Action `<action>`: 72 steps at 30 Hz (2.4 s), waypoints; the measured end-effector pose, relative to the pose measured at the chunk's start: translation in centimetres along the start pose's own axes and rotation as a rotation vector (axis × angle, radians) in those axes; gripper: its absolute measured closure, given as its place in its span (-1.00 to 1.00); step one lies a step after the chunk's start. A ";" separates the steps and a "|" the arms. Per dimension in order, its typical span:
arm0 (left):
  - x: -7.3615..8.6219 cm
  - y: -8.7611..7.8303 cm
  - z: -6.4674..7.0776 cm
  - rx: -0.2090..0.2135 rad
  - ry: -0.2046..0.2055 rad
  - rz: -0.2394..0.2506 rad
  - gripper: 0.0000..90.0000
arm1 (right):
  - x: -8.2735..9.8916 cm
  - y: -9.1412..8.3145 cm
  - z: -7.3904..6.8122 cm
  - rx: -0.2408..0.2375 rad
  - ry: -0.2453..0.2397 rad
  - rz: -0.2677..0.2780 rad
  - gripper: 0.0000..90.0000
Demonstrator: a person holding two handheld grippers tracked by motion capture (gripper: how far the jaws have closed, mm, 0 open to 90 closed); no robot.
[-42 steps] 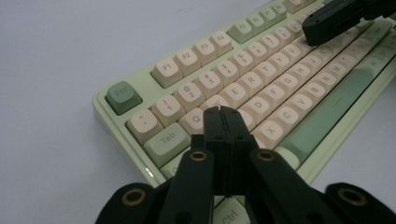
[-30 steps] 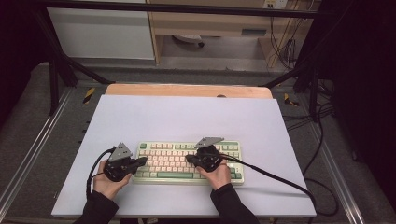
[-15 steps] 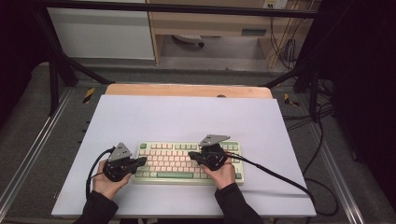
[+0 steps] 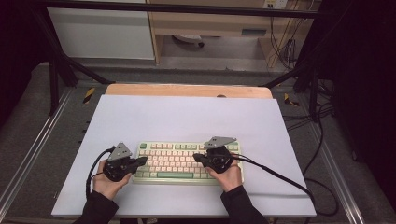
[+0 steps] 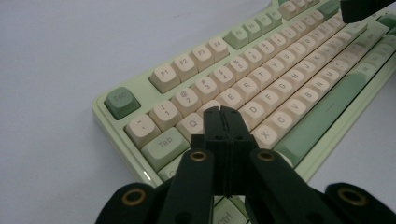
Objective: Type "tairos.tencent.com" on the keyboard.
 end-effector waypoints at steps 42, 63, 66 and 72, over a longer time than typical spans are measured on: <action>-3.0 4.7 1.7 0.020 0.036 -0.045 1.00 | 3.6 -4.6 2.5 0.029 0.024 0.017 1.00; -2.7 6.2 2.4 0.027 0.063 -0.074 1.00 | 3.8 -4.7 2.6 0.029 0.022 0.017 1.00; -2.6 6.4 2.5 0.028 0.066 -0.080 1.00 | 3.8 -4.7 2.6 0.029 0.021 0.018 1.00; -2.6 6.3 2.5 0.030 0.069 -0.071 1.00 | 3.8 -4.7 2.6 0.029 0.020 0.017 1.00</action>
Point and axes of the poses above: each handheld gripper's, and its own axes: y roughly forward along the jaws, x roughly out of its underside, z roughly to its right, the point moved 5 cm from there along y, roughly forward along the jaws, and after that the axes turned 3 degrees about y, right-handed, at the moved point
